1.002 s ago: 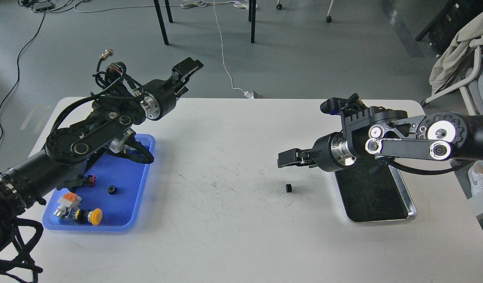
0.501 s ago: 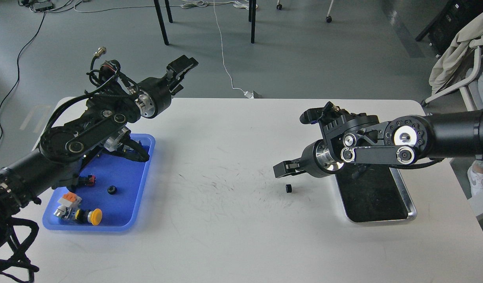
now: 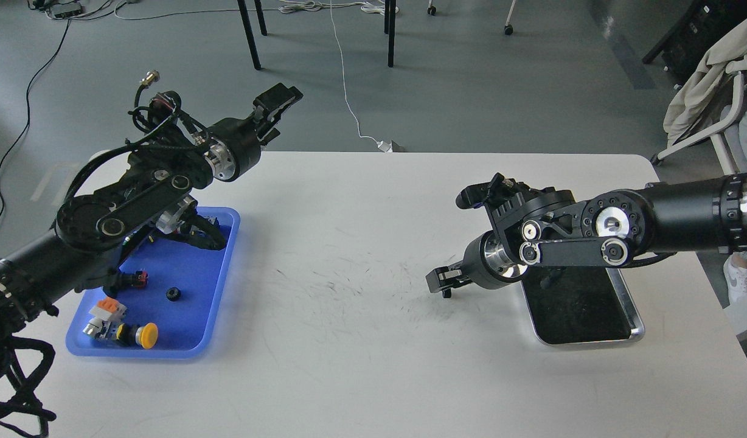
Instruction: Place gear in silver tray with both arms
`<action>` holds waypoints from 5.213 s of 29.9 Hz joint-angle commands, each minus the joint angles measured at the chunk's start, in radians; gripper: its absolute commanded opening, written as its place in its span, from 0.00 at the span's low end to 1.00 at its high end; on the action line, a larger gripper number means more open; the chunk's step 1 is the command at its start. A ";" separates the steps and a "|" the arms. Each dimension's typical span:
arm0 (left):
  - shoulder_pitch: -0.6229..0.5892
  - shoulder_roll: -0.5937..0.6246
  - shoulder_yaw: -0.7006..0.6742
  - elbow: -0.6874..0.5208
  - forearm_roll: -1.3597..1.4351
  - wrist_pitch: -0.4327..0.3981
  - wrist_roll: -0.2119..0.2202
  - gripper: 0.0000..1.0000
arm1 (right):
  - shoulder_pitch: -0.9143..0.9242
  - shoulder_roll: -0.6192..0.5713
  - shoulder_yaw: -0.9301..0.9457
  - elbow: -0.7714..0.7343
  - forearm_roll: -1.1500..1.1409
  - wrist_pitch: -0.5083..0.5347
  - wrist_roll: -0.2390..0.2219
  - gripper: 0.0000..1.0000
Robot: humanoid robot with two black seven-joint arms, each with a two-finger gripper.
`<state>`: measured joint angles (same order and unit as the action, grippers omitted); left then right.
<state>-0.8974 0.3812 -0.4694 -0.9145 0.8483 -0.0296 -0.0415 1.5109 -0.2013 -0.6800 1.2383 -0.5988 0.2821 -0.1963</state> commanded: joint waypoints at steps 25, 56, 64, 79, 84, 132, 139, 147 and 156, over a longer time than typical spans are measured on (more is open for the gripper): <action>0.000 0.004 -0.001 0.000 0.000 -0.001 -0.001 0.98 | -0.020 0.059 -0.012 -0.060 -0.002 0.022 0.008 0.02; 0.000 -0.028 0.000 0.000 0.002 0.000 -0.001 0.98 | -0.244 -0.422 0.241 -0.171 -0.274 -0.007 0.051 0.04; 0.000 -0.028 0.000 0.000 0.002 0.000 -0.001 0.98 | -0.296 -0.328 0.238 -0.244 -0.366 -0.011 0.052 0.05; 0.000 -0.022 0.000 0.000 0.002 0.000 -0.001 0.98 | -0.264 -0.337 0.278 -0.152 -0.352 0.000 0.061 0.96; 0.000 -0.022 0.000 0.000 0.002 0.000 -0.001 0.98 | -0.250 -0.392 0.344 -0.119 -0.329 0.005 0.061 0.97; 0.248 0.658 -0.043 -0.723 -0.120 -0.029 0.063 0.98 | -1.077 -0.388 1.709 -0.238 0.748 0.207 0.113 0.97; 0.265 0.824 0.052 -0.814 0.252 -0.046 0.043 0.98 | -1.092 -0.377 1.709 -0.234 0.746 0.207 0.115 0.97; 0.296 0.720 0.255 -0.738 0.848 0.115 0.014 0.98 | -1.103 -0.369 1.715 -0.232 0.746 0.207 0.121 0.97; 0.356 0.628 0.270 -0.564 0.948 0.120 -0.009 0.96 | -1.097 -0.359 1.722 -0.232 0.745 0.207 0.121 0.97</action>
<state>-0.5672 1.0356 -0.2006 -1.5373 1.7929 0.0894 -0.0358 0.4127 -0.5609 1.0402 1.0064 0.1457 0.4887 -0.0750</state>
